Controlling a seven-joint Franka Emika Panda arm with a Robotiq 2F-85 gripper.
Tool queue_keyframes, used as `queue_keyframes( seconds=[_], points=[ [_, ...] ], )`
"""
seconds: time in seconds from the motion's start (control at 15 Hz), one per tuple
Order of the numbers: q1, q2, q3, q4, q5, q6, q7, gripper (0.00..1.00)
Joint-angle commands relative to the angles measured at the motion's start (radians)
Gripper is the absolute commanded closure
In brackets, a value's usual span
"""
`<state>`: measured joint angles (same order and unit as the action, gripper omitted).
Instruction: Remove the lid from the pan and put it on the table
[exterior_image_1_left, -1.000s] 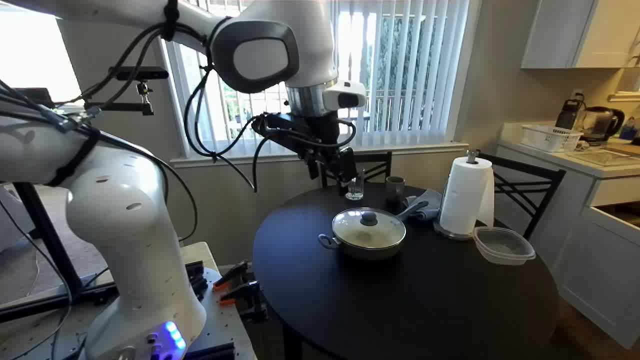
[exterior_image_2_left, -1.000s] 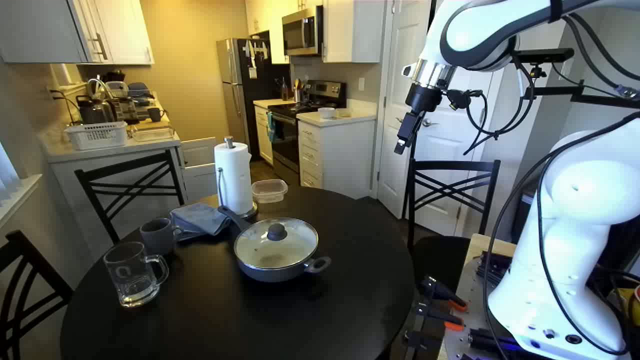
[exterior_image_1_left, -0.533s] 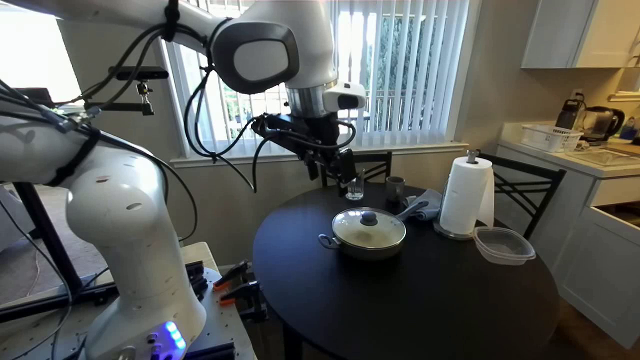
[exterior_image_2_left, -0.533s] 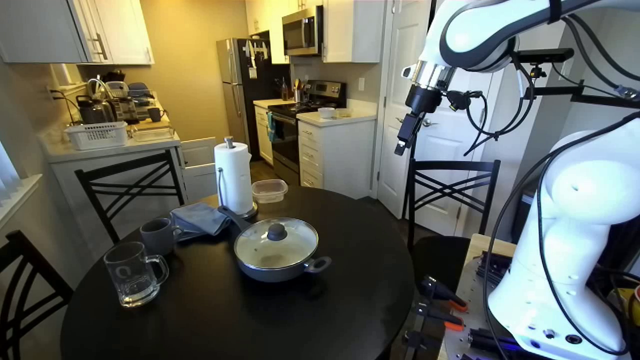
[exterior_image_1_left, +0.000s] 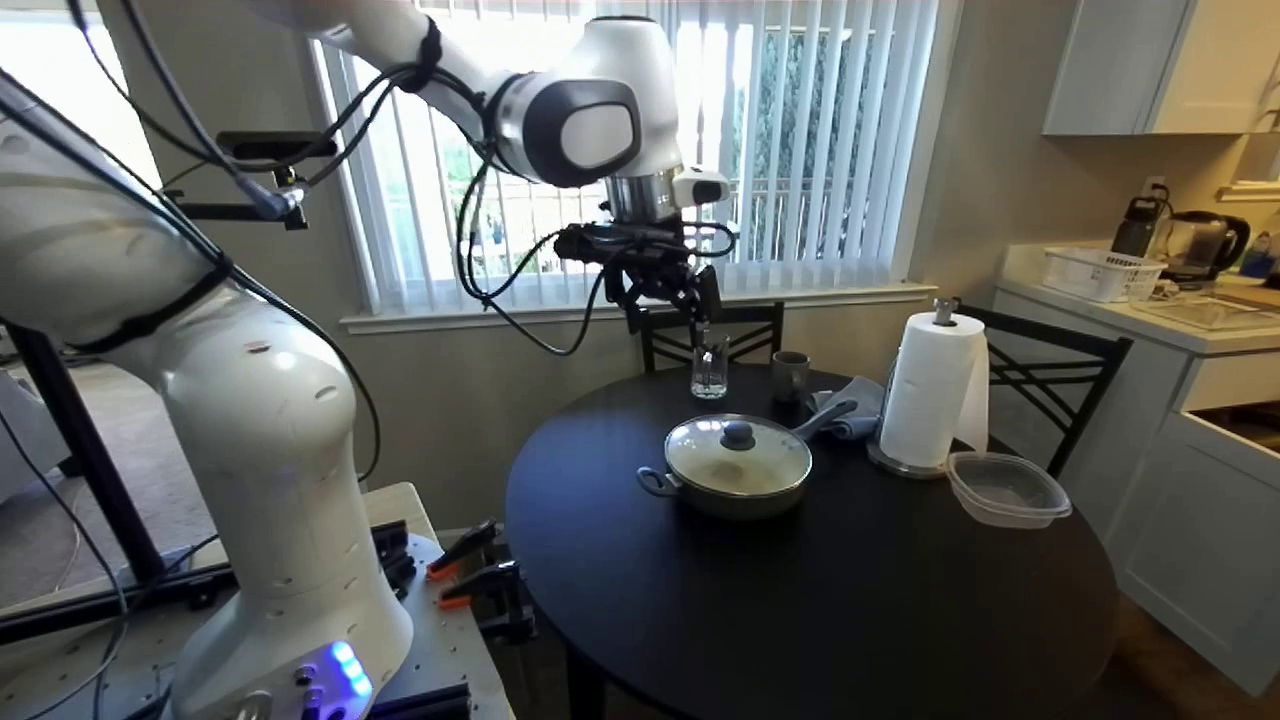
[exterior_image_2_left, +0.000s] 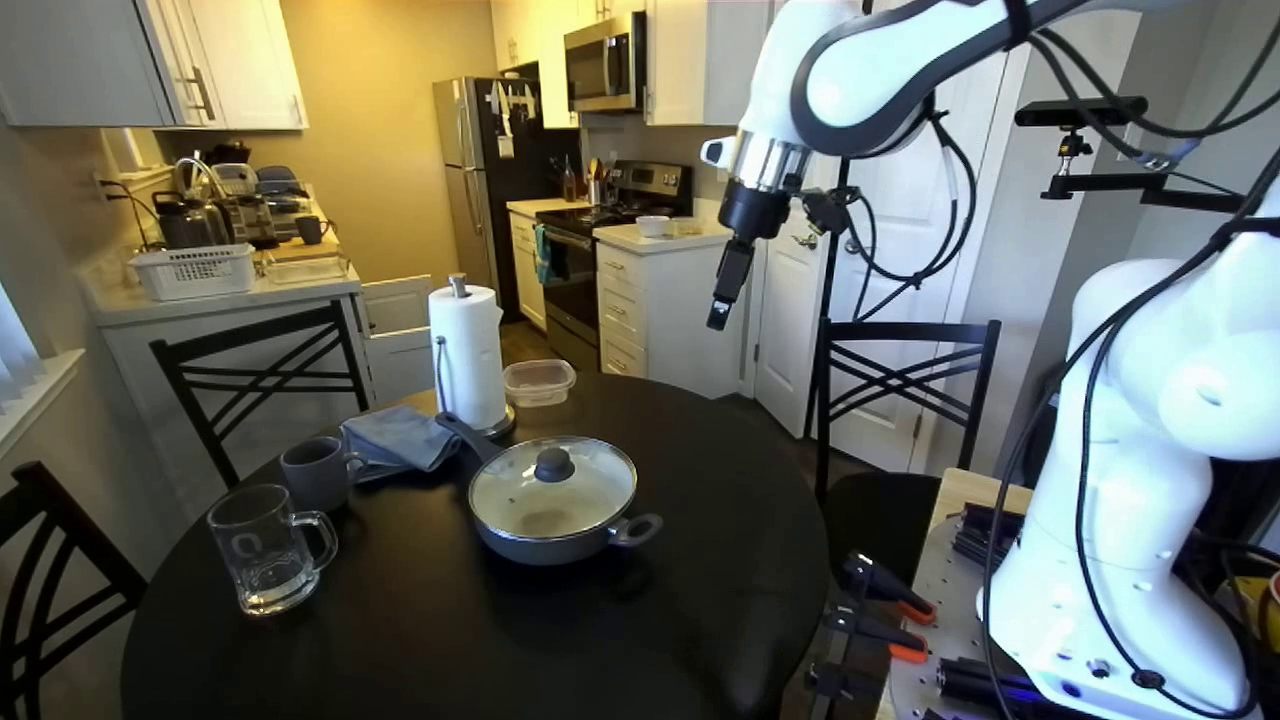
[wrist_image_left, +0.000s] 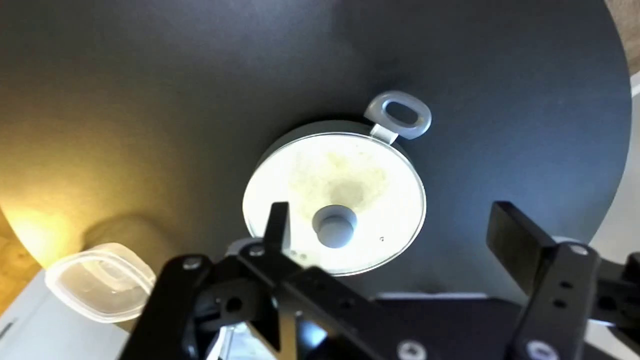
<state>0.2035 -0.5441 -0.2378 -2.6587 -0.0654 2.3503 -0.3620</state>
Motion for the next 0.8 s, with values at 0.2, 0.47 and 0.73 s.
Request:
queue_keyframes(
  seconds=[0.2, 0.47, 0.73],
  points=[
    [0.188, 0.443, -0.065, 0.299, 0.068, 0.006, -0.186, 0.00],
    [0.091, 0.695, 0.072, 0.506, 0.199, -0.015, -0.326, 0.00],
    [-0.003, 0.709, 0.185, 0.515, 0.154, 0.002, -0.263, 0.00]
  ],
)
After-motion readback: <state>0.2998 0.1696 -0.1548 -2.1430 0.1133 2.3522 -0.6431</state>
